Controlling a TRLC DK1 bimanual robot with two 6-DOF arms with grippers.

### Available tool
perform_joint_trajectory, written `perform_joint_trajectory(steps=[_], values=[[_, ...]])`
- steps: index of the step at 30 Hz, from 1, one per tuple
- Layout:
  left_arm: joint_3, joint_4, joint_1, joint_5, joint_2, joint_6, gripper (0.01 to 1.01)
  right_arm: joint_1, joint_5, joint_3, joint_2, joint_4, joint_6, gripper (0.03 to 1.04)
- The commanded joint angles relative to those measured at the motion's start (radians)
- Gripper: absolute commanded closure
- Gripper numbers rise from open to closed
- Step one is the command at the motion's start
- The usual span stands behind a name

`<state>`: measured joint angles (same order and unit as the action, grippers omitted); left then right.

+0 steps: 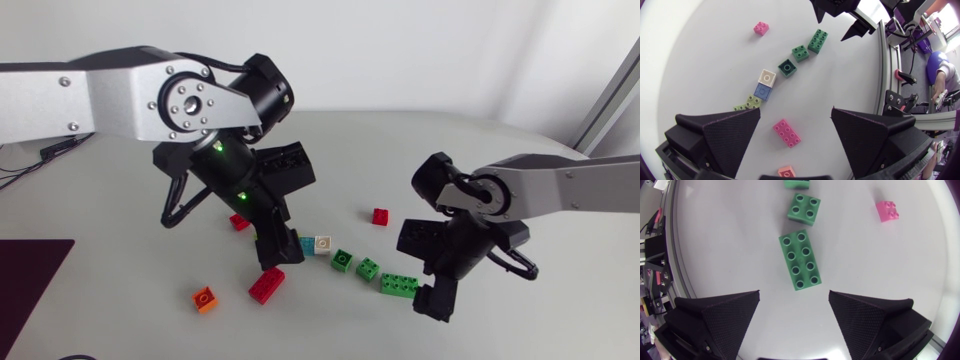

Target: Sort duplo bricks by size, large to the right and small to the left

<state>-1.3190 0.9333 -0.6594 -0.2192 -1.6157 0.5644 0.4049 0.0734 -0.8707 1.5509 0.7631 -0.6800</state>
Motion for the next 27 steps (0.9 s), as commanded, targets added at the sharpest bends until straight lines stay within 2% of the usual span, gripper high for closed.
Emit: perform_joint_trajectory(steps=[1, 6, 13, 19, 21, 23, 24, 26, 27], values=[[0.026, -0.008, 0.026, -0.025, 0.014, 0.025, 0.041, 0.000, -0.021, -0.062, 0.064, 0.015, -0.079, 0.07], [0.032, -0.008, 0.050, -0.037, 0.019, 0.038, 0.041, 0.014, -0.030, -0.097, 0.135, -0.011, -0.110, 0.07], [0.047, -0.019, 0.067, -0.051, 0.023, 0.048, 0.041, 0.049, -0.011, -0.096, 0.195, -0.064, -0.095, 0.07], [0.063, -0.034, 0.070, -0.065, 0.019, 0.048, 0.041, 0.020, 0.058, -0.091, 0.207, -0.048, -0.093, 0.17], [0.063, -0.039, 0.070, -0.065, 0.017, 0.046, 0.041, 0.002, 0.071, -0.076, 0.201, -0.064, -0.095, 0.25], [0.060, -0.044, 0.067, -0.065, 0.016, 0.043, 0.041, -0.005, 0.092, -0.059, 0.189, -0.087, -0.096, 0.40], [0.058, -0.045, 0.066, -0.065, 0.016, 0.043, 0.041, -0.011, 0.097, -0.053, 0.181, -0.104, -0.098, 0.52], [0.056, -0.047, 0.061, -0.069, 0.016, 0.042, 0.041, -0.032, 0.146, -0.065, 0.192, -0.096, -0.099, 0.84], [0.058, -0.047, 0.060, -0.071, 0.016, 0.042, 0.041, -0.049, 0.163, -0.077, 0.201, -0.077, -0.101, 0.90]])
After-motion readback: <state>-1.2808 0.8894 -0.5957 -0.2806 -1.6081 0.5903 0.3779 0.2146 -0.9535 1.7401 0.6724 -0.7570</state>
